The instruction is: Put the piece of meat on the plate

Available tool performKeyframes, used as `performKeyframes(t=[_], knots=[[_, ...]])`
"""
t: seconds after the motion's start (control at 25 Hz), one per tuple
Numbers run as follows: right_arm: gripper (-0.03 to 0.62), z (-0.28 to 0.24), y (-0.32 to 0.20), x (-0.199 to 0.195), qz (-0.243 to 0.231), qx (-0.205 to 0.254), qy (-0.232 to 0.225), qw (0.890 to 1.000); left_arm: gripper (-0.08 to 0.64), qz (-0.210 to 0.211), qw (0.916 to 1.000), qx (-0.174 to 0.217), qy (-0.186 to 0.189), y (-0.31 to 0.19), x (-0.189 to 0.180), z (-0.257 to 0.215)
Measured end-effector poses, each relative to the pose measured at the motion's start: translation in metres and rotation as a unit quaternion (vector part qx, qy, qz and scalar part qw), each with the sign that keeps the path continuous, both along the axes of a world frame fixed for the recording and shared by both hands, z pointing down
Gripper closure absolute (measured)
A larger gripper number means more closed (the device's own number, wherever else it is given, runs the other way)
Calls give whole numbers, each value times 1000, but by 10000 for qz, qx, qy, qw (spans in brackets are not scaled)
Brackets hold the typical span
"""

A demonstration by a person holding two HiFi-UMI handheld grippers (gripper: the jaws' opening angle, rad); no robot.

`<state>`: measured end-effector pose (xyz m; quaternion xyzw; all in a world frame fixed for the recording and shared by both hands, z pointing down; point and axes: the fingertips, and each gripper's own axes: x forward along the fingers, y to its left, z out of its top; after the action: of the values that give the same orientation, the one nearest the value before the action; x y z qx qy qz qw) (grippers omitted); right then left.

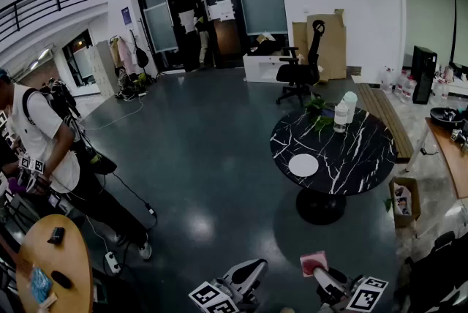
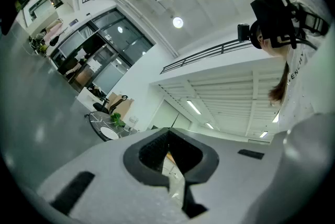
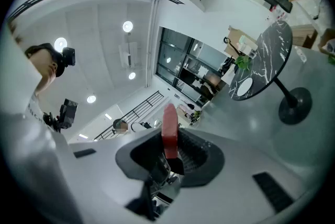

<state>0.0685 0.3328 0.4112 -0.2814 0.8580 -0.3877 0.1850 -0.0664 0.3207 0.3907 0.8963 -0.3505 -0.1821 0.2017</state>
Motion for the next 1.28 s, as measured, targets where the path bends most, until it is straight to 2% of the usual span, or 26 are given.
performKeyframes(t=[0.24,0.44,0.68,0.92,1.28], knots=[[508,2,-30,24,121,-54,-69,9999,551,-10,9999,121,0,-30,20,-6],[508,3,-48,29,71,-59,-85,9999,551,-58,10000,66,9,-47,27,1],[508,19,-80,25,6,-276,-50,9996,551,-128,9998,-131,-16,-73,24,17],[508,29,-132,26,48,-442,16,9990,551,-120,9995,-287,-103,-132,18,51],[508,28,-237,33,269,-619,170,9976,551,140,9993,-350,8,-248,31,35]])
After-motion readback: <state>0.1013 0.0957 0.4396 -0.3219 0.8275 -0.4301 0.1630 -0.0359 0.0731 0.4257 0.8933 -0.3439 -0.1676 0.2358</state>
